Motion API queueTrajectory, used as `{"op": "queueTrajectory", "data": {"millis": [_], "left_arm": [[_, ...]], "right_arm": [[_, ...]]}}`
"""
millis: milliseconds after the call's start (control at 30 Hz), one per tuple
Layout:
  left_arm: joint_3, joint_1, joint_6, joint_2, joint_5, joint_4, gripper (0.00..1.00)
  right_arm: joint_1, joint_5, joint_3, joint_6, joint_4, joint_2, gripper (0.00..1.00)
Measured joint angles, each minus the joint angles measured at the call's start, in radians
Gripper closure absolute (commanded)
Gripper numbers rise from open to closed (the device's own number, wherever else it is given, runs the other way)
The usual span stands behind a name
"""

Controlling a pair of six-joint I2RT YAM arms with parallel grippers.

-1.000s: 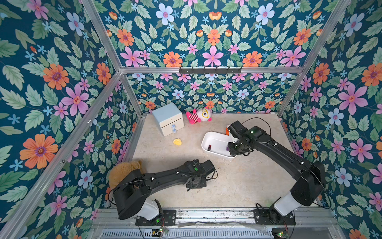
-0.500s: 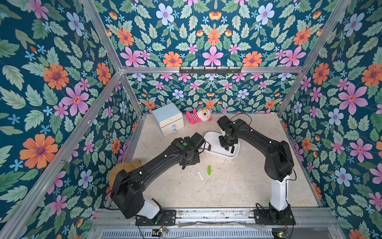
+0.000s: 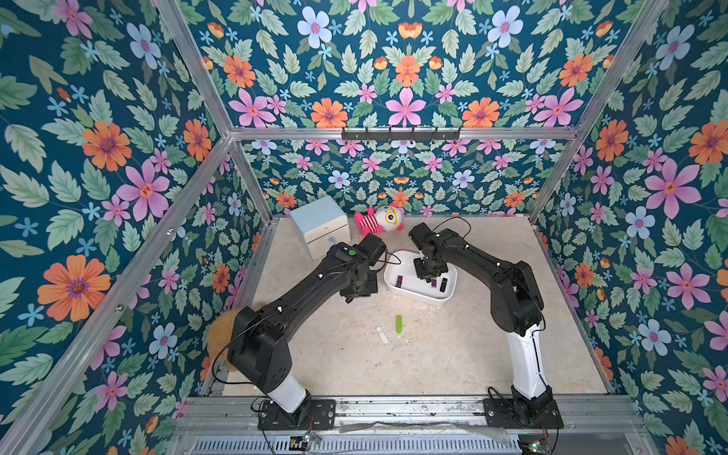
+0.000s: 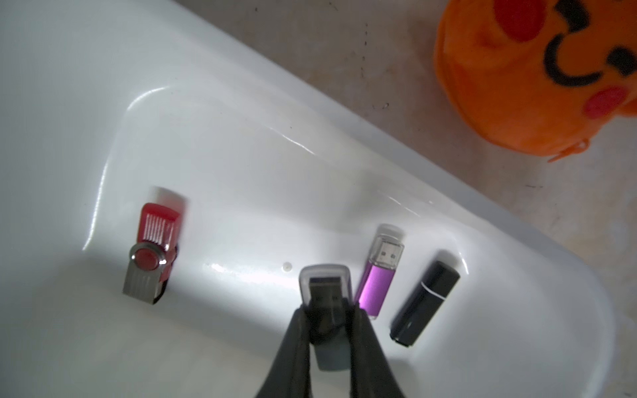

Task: Put the usb flash drive into the storage box
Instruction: Place the USB flash in the storage box.

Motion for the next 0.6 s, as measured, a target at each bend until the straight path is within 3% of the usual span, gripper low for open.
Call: {"op": "queueTrajectory", "data": {"millis": [600], "left_arm": [[-0.009,0.019,0.027,0.005,0.022,0.014,1.0]], "right_arm": [[0.0,0.024,0.002,0.013,0.056,0.084,1.0]]}}
